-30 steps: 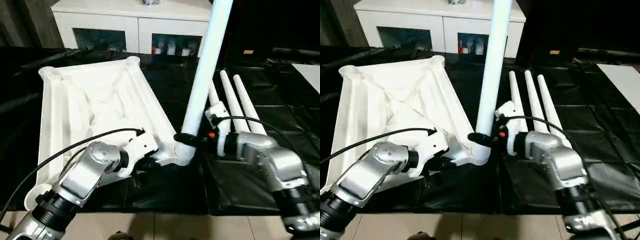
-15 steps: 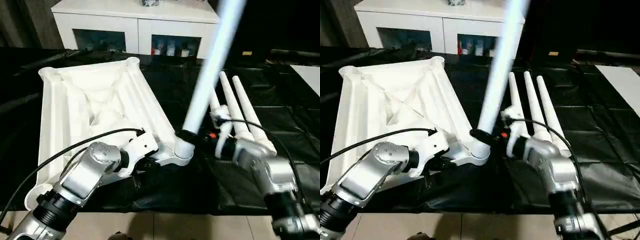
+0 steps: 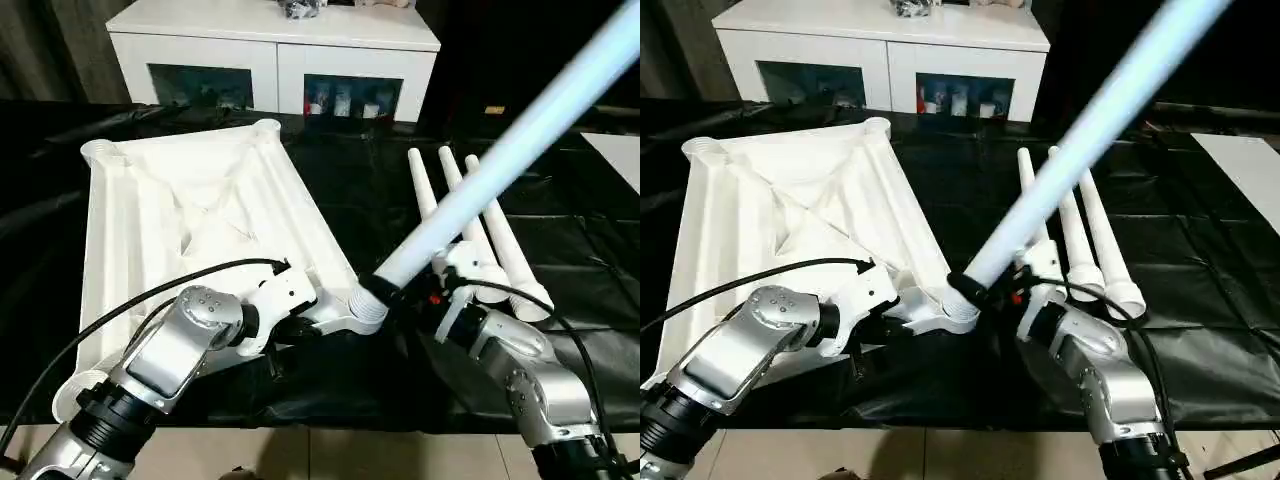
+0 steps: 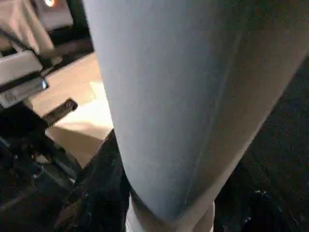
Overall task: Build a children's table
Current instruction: Insert table leg to table base
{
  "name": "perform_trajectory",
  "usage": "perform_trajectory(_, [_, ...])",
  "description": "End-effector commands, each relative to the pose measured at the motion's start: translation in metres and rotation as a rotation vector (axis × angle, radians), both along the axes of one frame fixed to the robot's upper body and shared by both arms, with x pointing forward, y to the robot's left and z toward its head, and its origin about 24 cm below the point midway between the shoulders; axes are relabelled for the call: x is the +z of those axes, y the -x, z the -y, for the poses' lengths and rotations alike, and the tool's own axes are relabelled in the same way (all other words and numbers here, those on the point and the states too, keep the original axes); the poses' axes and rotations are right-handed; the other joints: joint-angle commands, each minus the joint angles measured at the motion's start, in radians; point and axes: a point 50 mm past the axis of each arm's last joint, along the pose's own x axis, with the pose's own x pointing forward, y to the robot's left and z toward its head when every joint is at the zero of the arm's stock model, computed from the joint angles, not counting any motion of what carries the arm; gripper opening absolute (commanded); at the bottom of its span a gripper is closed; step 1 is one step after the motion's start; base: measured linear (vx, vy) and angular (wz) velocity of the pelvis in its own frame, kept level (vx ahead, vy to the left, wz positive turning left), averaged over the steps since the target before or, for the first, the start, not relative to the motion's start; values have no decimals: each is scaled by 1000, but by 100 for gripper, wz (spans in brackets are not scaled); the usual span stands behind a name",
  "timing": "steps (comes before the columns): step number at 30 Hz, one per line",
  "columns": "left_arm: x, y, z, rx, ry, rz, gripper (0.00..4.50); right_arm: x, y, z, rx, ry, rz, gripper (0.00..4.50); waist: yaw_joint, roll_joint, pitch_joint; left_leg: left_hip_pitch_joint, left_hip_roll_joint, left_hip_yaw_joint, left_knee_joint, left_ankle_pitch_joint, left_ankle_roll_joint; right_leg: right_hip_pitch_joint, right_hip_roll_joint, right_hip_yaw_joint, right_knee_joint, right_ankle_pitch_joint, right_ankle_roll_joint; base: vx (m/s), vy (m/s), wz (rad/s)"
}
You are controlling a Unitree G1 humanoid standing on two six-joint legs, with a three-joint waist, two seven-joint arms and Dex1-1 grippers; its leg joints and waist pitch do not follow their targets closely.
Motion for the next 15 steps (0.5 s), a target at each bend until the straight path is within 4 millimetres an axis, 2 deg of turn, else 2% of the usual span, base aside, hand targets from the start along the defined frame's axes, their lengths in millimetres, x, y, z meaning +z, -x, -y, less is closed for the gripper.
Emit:
perform_trajectory(1, [15,-13,-4,44,14,87,0,-35,15,-1,56,136,-152,186,-10,2,-43,9,54,-24,-94,-274,-12,24,-82,52,-102,-373,-147,0,0,0])
perform_trajectory(2, [15,-14,-4,45,13,89,0,-35,13,0,60,162,-150,186,-11,3,-40,13,54,-25,-96,-297,-13,21,-83,53,-107,-409,-140,0,0,0])
perform_trajectory(3, [16,-14,-4,46,12,90,0,-34,11,0,65,176,-152,186,-13,-1,-41,14,53,-26,-96,-310,-14,22,-85,53,-111,-440,-132,0,0,0])
perform_trajectory(6, [16,-15,-6,44,-1,96,0,-32,6,0,119,236,-161,186,-17,-5,-41,16,55,-29,-99,-326,-16,20,-83,51,-113,-467,-121,0,0,0])
perform_trajectory(7, [16,-15,-6,44,-1,96,0,-32,6,-1,123,239,-163,186,-17,-4,-40,17,55,-29,-98,-328,-15,19,-84,52,-114,-470,-121,0,0,0])
perform_trajectory(11, [16,-14,-6,38,-1,94,0,-28,-1,0,219,285,-240,186,-20,-11,-44,17,57,-27,-97,-306,-5,19,-84,53,-109,-426,-139,0,0,0])
perform_trajectory(15, [15,-13,-7,35,-6,92,0,-23,-11,1,229,257,-273,186,-20,-12,-46,12,56,-26,-96,-277,-1,24,-85,53,-102,-383,-157,0,0,0])
